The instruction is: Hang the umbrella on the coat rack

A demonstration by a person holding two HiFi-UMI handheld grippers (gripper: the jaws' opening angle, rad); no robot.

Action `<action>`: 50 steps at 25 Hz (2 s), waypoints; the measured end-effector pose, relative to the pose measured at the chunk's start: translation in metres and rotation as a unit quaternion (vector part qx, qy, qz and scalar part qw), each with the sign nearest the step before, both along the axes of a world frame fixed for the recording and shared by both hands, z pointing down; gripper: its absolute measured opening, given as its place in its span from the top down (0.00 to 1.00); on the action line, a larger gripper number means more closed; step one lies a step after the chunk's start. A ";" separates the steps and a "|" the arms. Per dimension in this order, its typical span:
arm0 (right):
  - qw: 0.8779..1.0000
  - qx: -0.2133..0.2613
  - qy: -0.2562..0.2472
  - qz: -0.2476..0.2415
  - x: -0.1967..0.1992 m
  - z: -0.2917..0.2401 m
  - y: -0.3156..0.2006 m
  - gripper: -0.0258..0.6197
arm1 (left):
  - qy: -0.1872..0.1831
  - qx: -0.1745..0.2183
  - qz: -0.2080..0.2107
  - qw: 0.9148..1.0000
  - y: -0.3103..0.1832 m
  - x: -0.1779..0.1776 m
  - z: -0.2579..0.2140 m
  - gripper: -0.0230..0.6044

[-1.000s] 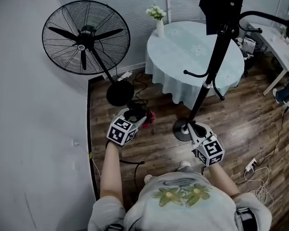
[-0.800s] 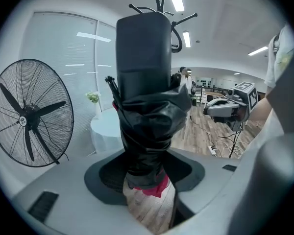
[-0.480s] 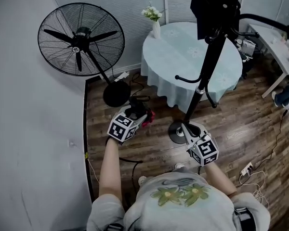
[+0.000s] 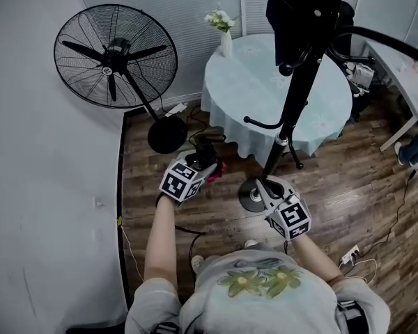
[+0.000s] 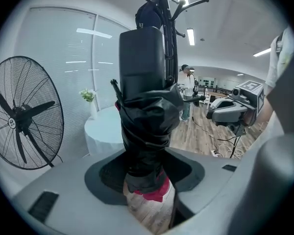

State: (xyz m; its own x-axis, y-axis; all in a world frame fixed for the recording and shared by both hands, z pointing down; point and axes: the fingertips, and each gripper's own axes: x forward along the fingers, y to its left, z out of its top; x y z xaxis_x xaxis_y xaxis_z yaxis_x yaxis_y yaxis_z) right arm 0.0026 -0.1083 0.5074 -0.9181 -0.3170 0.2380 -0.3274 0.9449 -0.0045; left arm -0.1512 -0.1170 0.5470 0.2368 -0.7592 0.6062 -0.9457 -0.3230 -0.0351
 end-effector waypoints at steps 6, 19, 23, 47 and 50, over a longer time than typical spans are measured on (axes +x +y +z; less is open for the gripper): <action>1.000 0.000 0.002 -0.026 0.001 0.002 -0.012 0.96 | 0.005 -0.001 -0.012 1.000 -0.019 0.011 0.005 0.62; 1.000 -0.010 0.002 -0.009 -0.018 0.014 -0.030 0.96 | 0.003 -0.011 0.022 1.000 -0.053 0.016 0.012 0.62; 1.000 -0.012 0.000 0.016 -0.029 0.013 -0.039 0.96 | 0.001 -0.016 0.051 0.999 -0.070 0.011 0.013 0.62; 0.994 -0.012 0.008 0.107 -0.035 0.016 -0.074 0.96 | 0.002 -0.056 0.131 0.990 -0.121 0.020 0.055 0.62; 0.993 -0.013 0.008 0.114 -0.035 0.016 -0.075 0.96 | -0.002 -0.062 0.136 0.989 -0.123 0.021 0.063 0.62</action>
